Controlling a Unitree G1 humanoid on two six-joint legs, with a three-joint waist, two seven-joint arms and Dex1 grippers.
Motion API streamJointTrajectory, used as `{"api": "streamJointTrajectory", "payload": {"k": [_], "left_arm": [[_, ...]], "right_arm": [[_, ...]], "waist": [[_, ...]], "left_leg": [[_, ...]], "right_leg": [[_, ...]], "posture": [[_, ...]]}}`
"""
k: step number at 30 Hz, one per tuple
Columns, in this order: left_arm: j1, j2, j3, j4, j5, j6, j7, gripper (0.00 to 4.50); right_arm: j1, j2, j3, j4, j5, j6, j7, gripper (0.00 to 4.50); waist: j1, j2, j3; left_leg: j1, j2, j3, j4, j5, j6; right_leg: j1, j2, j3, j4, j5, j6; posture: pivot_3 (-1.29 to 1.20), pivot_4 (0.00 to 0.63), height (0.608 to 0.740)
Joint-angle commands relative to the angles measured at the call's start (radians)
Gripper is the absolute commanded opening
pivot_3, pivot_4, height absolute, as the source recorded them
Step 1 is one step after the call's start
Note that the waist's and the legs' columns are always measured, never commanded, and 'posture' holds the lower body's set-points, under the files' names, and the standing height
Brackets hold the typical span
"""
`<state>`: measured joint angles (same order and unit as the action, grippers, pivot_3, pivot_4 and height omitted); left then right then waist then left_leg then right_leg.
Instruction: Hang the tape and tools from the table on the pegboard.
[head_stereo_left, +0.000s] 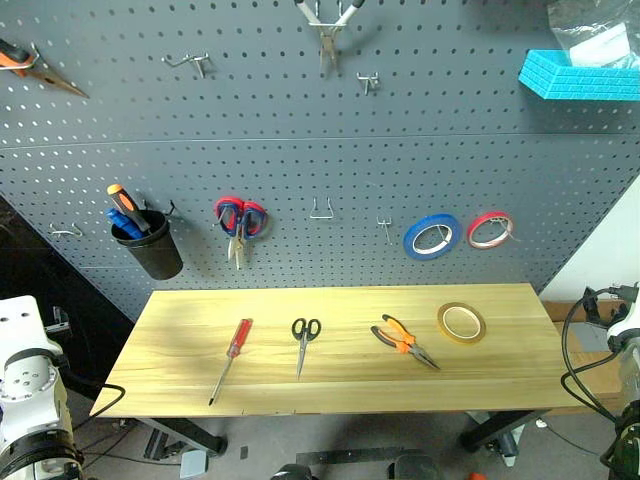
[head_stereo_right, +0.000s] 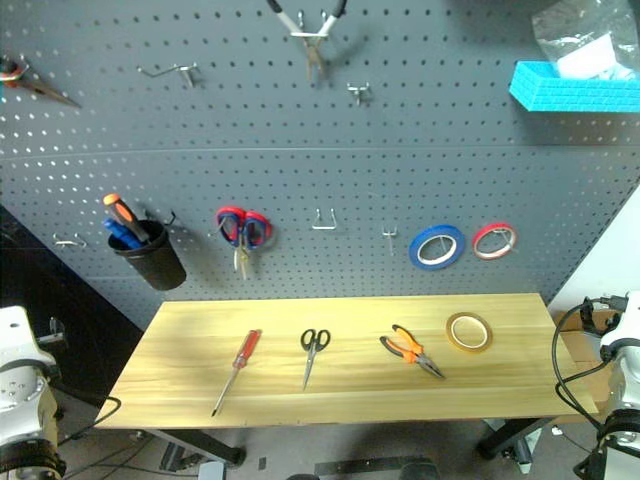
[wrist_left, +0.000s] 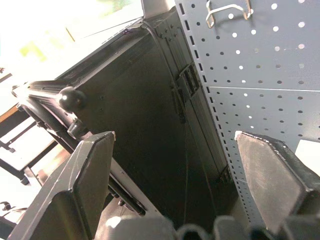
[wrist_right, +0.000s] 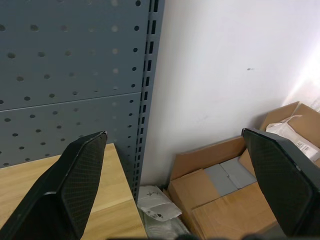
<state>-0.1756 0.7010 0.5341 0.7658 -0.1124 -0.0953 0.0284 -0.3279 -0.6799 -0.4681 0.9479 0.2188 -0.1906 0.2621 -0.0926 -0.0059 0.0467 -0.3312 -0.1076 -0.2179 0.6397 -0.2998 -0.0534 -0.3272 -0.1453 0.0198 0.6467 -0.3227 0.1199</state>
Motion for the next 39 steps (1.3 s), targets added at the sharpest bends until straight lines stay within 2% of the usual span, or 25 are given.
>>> {"api": "streamJointTrajectory", "payload": {"k": [1, 9, 13, 17, 21, 26, 28, 31, 34, 39], "left_arm": [[0.007, 0.03, -0.004, -0.016, 0.015, -0.046, 0.002, 4.14], [0.021, 0.029, -0.004, -0.012, 0.019, -0.041, 0.011, 4.14], [0.036, 0.013, 0.008, -0.057, -0.021, -0.045, -0.041, 4.14], [0.069, -0.001, -0.002, -0.174, -0.053, -0.032, -0.105, 4.14], [0.117, -0.039, -0.029, -0.378, -0.128, 0.076, -0.219, 4.14], [0.198, -0.084, -0.158, -0.688, -0.151, 0.24, -0.325, 4.14], [0.208, -0.1, -0.192, -0.762, -0.168, 0.28, -0.363, 4.14], [0.195, -0.113, -0.252, -0.844, -0.198, 0.327, -0.436, 4.14], [0.177, -0.084, -0.317, -0.893, -0.194, 0.376, -0.516, 4.14], [0.138, -0.012, -0.463, -1.011, -0.265, 0.46, -0.77, 4.14]], "right_arm": [[-0.023, -0.014, -0.001, -0.02, 0.006, -0.014, 0.008, 4.5], [-0.018, -0.017, 0.001, -0.022, 0.004, -0.013, 0.016, 4.5], [-0.008, -0.012, 0.01, -0.043, 0.01, 0.004, 0.062, 4.5], [0.023, 0.0, 0.042, -0.11, 0.012, 0.026, 0.136, 4.5], [0.099, 0.011, 0.094, -0.252, 0.024, 0.092, 0.257, 4.5], [0.246, -0.004, 0.189, -0.556, 0.02, 0.202, 0.39, 4.5], [0.277, -0.011, 0.209, -0.64, 0.017, 0.257, 0.405, 4.5], [0.311, -0.017, 0.239, -0.772, 0.007, 0.355, 0.405, 4.5], [0.329, -0.02, 0.268, -0.885, -0.005, 0.437, 0.399, 4.5], [0.309, -0.035, 0.341, -1.006, -0.022, 0.611, 0.401, 4.5]], "waist": [[0.004, 0.0, 0.0], [0.012, -0.001, 0.0], [0.012, -0.001, 0.001], [0.012, -0.002, 0.003], [0.019, -0.002, 0.006], [0.037, 0.002, 0.027], [0.044, 0.006, 0.04], [0.051, 0.005, 0.061], [0.057, 0.007, 0.079], [0.059, 0.006, 0.117]], "left_leg": [[0.0, 0.0, 0.0, 0.0, 0.0, 0.0], [-0.001, 0.0, 0.001, -0.001, 0.0, 0.0], [-0.001, 0.0, 0.001, -0.002, 0.0, 0.0], [-0.002, 0.001, 0.002, -0.003, 0.0, 0.0], [-0.005, 0.002, 0.002, -0.003, 0.0, 0.0], [-0.009, 0.002, 0.003, -0.002, 0.0, 0.0], [-0.015, 0.002, 0.003, 0.001, 0.0, 0.0], [-0.018, 0.002, 0.004, 0.004, 0.0, 0.0], [-0.022, 0.004, 0.004, 0.004, 0.0, 0.0], [-0.034, 0.013, 0.008, 0.005, 0.003, -0.005]], "right_leg": [[0.0, 0.0, 0.0, 0.0, 0.0, 0.0], [-0.001, 0.0, 0.001, 0.0, 0.0, 0.0], [-0.002, 0.0, 0.001, 0.0, 0.0, 0.0], [-0.005, 0.001, 0.003, 0.0, 0.0, 0.0], [-0.007, 0.001, 0.003, 0.0, 0.0, 0.0], [-0.01, 0.001, 0.003, 0.0, 0.0, 0.0], [-0.011, 0.001, 0.002, 0.001, 0.0, -0.001], [-0.015, 0.002, 0.002, 0.003, 0.002, -0.001], [-0.016, 0.004, 0.001, 0.002, 0.003, -0.003], [-0.026, 0.011, -0.001, 0.002, 0.006, -0.008]], "posture": [[0.0, 0.035, 0.74], [0.0, 0.039, 0.74], [0.01, 0.045, 0.74], [0.01, 0.057, 0.74], [0.01, 0.068, 0.74], [0.0, 0.108, 0.74], [0.0, 0.12, 0.74], [-0.02, 0.154, 0.74], [-0.03, 0.173, 0.74], [-0.06, 0.22, 0.74]]}}
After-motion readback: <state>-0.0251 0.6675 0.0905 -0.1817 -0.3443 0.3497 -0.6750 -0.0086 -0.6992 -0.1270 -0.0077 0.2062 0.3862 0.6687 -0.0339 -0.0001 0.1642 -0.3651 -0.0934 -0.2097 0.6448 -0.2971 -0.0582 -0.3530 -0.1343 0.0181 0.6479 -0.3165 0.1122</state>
